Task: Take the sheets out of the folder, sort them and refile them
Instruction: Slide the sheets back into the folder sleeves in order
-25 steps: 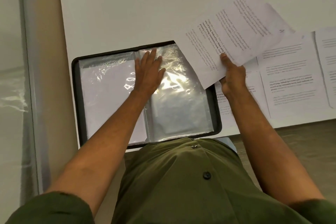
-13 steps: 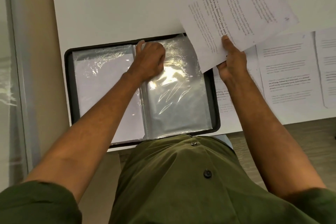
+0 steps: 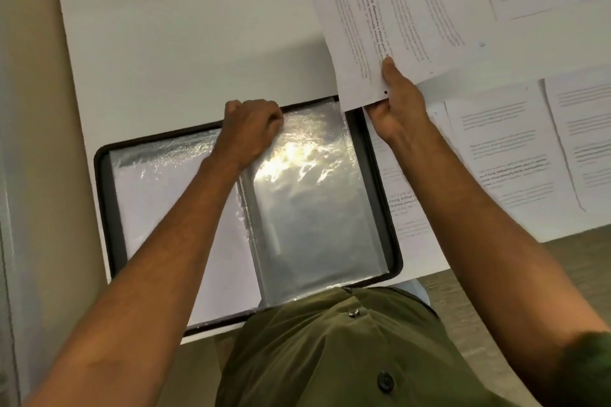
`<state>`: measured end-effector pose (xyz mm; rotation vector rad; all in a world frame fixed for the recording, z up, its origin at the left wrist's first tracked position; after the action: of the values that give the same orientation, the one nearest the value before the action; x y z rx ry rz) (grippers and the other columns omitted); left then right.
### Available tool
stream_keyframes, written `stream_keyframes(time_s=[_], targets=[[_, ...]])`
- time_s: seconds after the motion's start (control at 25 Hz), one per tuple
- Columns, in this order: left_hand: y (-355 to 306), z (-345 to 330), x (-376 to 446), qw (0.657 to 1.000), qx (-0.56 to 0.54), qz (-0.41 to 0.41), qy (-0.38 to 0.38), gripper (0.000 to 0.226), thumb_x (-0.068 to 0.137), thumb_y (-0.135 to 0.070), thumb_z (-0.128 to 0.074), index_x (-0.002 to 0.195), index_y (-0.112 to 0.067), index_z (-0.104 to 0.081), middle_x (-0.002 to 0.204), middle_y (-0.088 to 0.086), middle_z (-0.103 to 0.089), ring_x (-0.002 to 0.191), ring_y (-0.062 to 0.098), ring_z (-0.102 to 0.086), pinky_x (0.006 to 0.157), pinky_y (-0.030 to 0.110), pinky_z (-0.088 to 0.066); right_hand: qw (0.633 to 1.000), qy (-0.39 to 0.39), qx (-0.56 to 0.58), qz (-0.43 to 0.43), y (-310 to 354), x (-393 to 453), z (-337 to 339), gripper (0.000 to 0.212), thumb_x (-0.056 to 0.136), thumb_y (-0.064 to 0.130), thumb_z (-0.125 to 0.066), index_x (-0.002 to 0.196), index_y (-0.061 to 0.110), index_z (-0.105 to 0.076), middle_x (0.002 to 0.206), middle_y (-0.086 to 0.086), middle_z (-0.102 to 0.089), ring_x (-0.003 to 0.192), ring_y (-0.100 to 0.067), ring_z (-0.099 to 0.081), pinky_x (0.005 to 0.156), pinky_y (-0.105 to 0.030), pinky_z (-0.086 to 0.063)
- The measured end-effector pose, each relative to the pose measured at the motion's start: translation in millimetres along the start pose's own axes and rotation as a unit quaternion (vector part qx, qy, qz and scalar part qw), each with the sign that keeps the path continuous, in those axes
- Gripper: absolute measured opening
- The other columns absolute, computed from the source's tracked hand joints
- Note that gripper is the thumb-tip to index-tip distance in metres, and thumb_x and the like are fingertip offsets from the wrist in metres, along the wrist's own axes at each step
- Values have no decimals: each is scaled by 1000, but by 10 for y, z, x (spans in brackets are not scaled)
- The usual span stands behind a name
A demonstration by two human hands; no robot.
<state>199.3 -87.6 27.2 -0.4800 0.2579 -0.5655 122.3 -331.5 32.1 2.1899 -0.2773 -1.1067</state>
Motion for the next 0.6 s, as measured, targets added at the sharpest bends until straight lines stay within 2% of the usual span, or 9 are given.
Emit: stream_keyframes(time_s=[0.08,0.24,0.36,0.48,0.6], targets=[[-6,-53,-48,1000,-21,4,-10,12,99,-22,-61,95,-19,-72,92,-2,-73,88,21,-64,87,39,-47,1000,0,-6,8,13,98,-75,38,99,13,-71,135,5,-62,124,-15,-74,113,-29,-73,90,-49,-63],[-18,-148,-123,999,0,0,-47,12,99,-21,-61,92,-17,-70,85,1,-71,82,25,-62,73,40,-48,999,-14,-42,32,-9,275,-264,45,93,15,-79,134,7,-64,124,-12,-74,113,-28,-72,89,-53,-62],[-1,-194,-135,998,18,-5,-53,12,99,-21,-61,90,-17,-68,84,0,-70,81,27,-63,74,42,-49,995,-17,-79,52,-87,365,-391,45,92,15,-80,134,10,-64,125,-9,-74,113,-25,-72,91,-54,-61],[1,-237,-154,998,16,6,-54,10,99,-22,-61,91,-18,-67,83,-1,-69,81,26,-62,75,45,-49,991,-4,-112,71,-183,456,-488,48,92,15,-80,136,6,-62,126,-10,-73,113,-24,-72,95,-52,-60],[-4,-236,-165,998,17,23,-60,11,98,-21,-59,90,-18,-66,82,0,-68,80,26,-61,73,45,-48,983,19,-159,94,-277,496,-584,40,93,12,-78,131,8,-64,126,-10,-73,114,-23,-72,102,-48,-57]])
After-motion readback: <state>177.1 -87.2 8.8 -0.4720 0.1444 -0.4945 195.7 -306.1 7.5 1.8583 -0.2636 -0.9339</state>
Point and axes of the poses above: each hand's wrist, its own x-axis towards the middle knuckle, its own z-axis out of the back of the hand, y = z × x, the point moved 6 cm from there along x, towards the middle knuckle
